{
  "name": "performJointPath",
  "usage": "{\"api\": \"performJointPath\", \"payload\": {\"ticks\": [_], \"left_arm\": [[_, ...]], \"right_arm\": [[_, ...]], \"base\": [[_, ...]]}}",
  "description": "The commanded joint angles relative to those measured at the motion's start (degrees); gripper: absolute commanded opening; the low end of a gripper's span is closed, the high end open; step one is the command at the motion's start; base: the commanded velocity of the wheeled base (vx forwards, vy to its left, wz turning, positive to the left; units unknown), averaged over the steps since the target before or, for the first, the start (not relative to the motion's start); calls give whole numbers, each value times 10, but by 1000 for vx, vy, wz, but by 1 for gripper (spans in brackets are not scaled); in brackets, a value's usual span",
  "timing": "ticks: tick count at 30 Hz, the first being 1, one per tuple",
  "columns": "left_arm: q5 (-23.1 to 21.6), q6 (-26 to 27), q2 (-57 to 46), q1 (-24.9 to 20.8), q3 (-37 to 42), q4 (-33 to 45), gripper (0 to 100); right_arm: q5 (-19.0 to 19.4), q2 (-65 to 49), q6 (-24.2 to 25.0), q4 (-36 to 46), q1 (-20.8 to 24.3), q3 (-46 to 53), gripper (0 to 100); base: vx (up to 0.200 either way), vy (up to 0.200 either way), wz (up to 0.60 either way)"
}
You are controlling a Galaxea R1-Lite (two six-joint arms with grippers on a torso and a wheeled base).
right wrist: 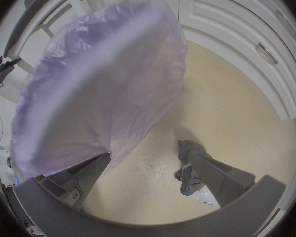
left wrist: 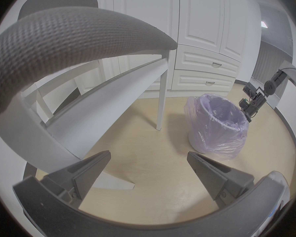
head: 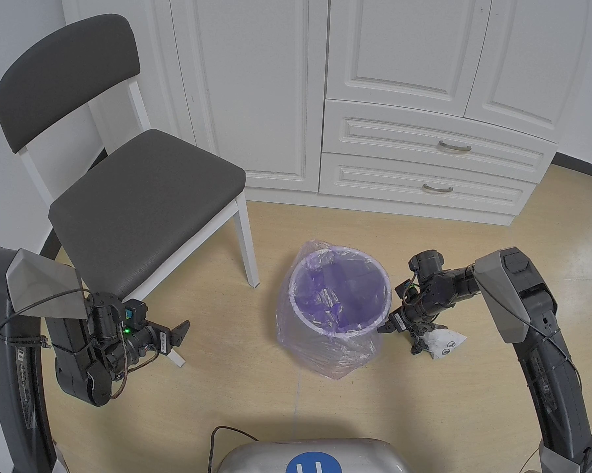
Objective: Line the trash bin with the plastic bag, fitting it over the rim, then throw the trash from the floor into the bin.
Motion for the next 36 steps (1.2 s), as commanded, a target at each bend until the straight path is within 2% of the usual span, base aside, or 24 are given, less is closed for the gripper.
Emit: {"api": "performJointPath", "payload": {"ticks": [1, 17, 19, 22, 25, 33, 36], "left_arm": [[0, 0, 2, -1, 1, 1, 100], [1, -1, -17, -1, 18, 1, 100], [1, -2, -20, -1, 18, 1, 100], [1, -3, -26, -1, 20, 1, 100], [1, -4, -33, -1, 24, 1, 100], [1, -4, -49, -1, 37, 1, 100], [1, -4, -57, -1, 43, 1, 100]], "right_arm": [[-8, 42, 7, -30, -1, -5, 100], [-29, 53, 21, -75, -11, -5, 100], [-28, 49, 28, -82, -14, -5, 100], [-32, 24, 65, -97, -26, -5, 100], [-56, 10, 66, -106, -39, -5, 100], [-99, -4, 67, -191, -44, -5, 100], [-92, 1, 72, -230, -40, -5, 100]], "base": [[0, 0, 0], [0, 0, 0], [0, 0, 0], [0, 0, 0], [0, 0, 0], [0, 0, 0], [0, 0, 0]]}}
